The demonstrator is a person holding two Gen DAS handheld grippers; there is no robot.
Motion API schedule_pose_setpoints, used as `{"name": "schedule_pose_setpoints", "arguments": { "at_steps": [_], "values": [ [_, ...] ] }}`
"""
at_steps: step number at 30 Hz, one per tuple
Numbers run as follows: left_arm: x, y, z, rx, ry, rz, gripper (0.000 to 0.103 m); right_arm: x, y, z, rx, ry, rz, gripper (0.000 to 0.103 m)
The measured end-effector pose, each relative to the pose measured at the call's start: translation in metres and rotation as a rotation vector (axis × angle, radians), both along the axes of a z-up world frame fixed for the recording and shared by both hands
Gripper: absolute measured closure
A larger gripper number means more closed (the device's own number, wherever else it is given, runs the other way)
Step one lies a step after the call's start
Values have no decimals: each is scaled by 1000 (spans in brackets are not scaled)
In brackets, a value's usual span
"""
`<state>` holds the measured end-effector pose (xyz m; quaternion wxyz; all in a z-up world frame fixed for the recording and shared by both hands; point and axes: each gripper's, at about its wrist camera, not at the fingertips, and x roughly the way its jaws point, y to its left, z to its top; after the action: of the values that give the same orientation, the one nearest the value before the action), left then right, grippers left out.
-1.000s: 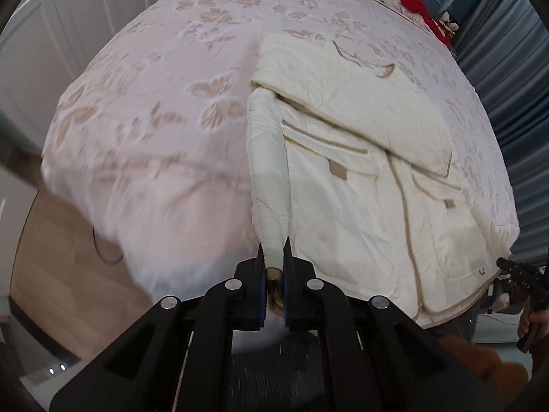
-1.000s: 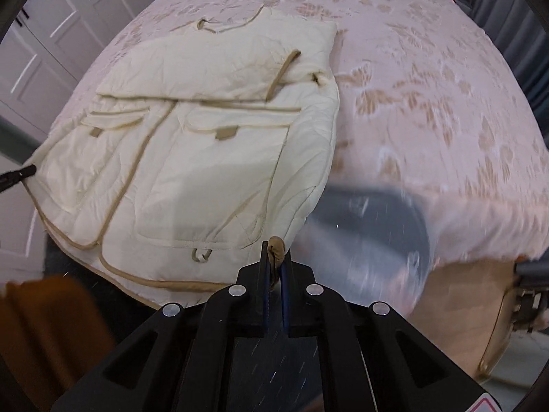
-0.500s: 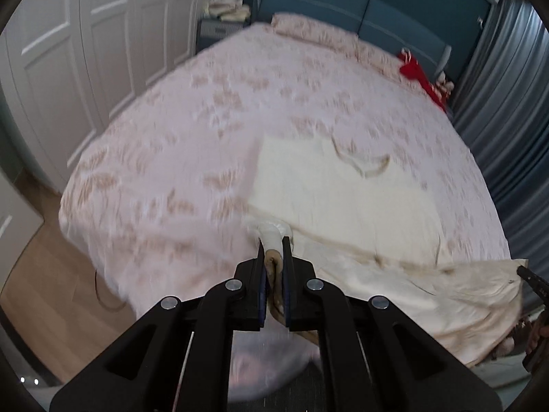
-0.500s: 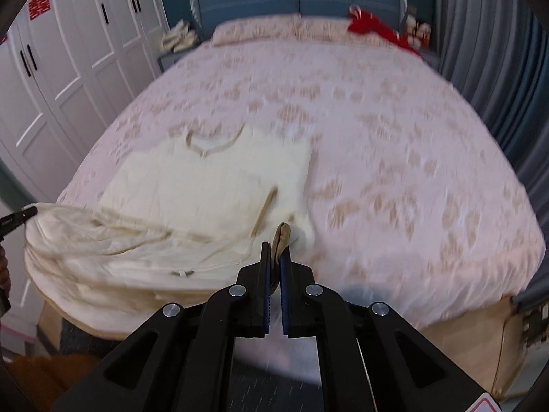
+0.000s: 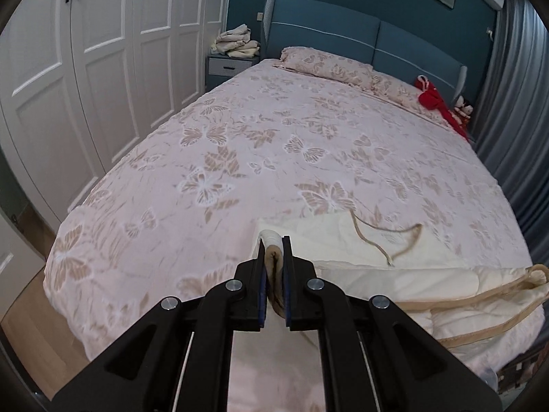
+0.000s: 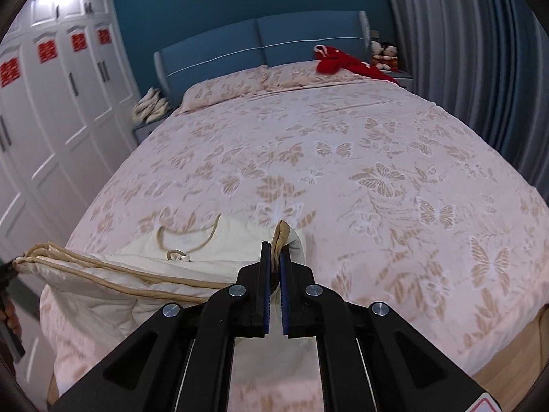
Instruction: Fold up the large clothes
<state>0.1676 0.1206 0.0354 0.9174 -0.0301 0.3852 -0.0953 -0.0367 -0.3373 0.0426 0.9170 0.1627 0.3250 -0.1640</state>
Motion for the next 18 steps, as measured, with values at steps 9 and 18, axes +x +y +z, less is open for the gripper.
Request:
{"name": "schedule_pose_setpoints", "arguments": {
  "at_steps": [9, 18],
  "values": [
    [62, -30, -48, 69, 73, 48, 97, 59, -19, -41, 66, 0, -87, 99],
    [100, -49, -107, 139, 192, 86, 95, 103, -31, -90, 106, 98, -119, 99]
  ]
}}
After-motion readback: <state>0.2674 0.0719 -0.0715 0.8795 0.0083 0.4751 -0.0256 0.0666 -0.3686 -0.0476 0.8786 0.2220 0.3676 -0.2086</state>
